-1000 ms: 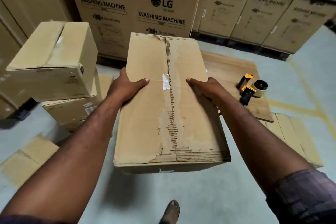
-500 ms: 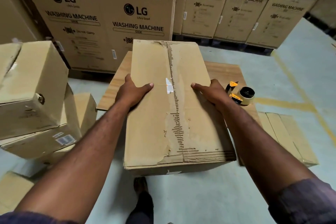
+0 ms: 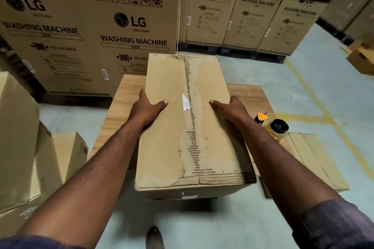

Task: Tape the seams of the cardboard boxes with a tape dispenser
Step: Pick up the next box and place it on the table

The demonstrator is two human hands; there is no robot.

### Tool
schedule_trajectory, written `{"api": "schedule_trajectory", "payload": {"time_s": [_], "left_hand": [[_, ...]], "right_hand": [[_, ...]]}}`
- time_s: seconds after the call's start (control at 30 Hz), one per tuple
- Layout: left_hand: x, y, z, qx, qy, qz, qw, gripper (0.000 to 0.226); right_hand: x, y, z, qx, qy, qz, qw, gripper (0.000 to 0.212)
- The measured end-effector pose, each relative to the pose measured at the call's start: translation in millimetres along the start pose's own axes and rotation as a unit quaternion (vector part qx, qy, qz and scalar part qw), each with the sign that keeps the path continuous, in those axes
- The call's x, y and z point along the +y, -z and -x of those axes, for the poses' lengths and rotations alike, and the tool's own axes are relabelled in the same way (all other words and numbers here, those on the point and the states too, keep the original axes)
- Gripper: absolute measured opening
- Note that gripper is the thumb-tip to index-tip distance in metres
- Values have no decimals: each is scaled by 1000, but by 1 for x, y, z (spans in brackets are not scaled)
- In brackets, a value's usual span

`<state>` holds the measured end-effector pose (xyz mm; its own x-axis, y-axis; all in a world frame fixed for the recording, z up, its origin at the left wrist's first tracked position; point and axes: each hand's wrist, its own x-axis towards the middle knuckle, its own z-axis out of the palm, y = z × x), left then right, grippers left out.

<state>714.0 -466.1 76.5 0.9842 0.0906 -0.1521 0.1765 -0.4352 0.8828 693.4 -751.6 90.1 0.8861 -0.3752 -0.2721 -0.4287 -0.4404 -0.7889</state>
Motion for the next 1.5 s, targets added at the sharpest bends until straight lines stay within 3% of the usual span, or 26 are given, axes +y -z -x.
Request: {"api": "schedule_trajectory", "payload": {"time_s": [0.1, 0.3, 0.5, 0.73, 0.83, 0.9, 0.97, 1.07, 1.13, 1.23, 1.37, 1.5], "left_hand": [[2, -5, -27, -11, -6, 8, 1000, 78], [2, -26, -65, -26, 2, 11, 1000, 79], [5, -51, -93, -25, 22, 7, 999, 78], [9, -65, -121, -13, 43, 6, 999, 72], [25, -79, -117, 39, 29, -143, 988, 76], [47, -106, -91, 55, -44, -240, 968, 82], [71, -147, -49, -34, -124, -242, 962, 90], [87, -214, 19, -186, -133, -287, 930, 119], [83, -240, 42, -165, -136, -348, 913, 125], [78, -249, 47, -110, -145, -398, 899, 116], [74, -236, 41, -148, -152, -424, 880, 106], [49, -174, 23, -215, -201, -428, 855, 106]], "right_hand": [[8, -9, -34, 14, 1, -7, 1000, 96], [19, -13, -70, 2, -8, 3, 1000, 99], [22, -8, -96, -6, 7, 19, 1000, 74], [34, -2, -114, -37, 58, 52, 996, 70], [35, -5, -116, -24, 136, 106, 985, 78], [34, -5, -120, -8, 215, 204, 955, 79], [28, 1, -129, -28, 304, 265, 915, 71], [22, 15, -149, -110, 365, 319, 868, 55], [28, 21, -157, -140, 372, 350, 848, 51], [36, 25, -161, -151, 381, 341, 846, 53], [40, 22, -158, -147, 361, 330, 860, 53], [48, 14, -138, -117, 347, 334, 868, 58]]}}
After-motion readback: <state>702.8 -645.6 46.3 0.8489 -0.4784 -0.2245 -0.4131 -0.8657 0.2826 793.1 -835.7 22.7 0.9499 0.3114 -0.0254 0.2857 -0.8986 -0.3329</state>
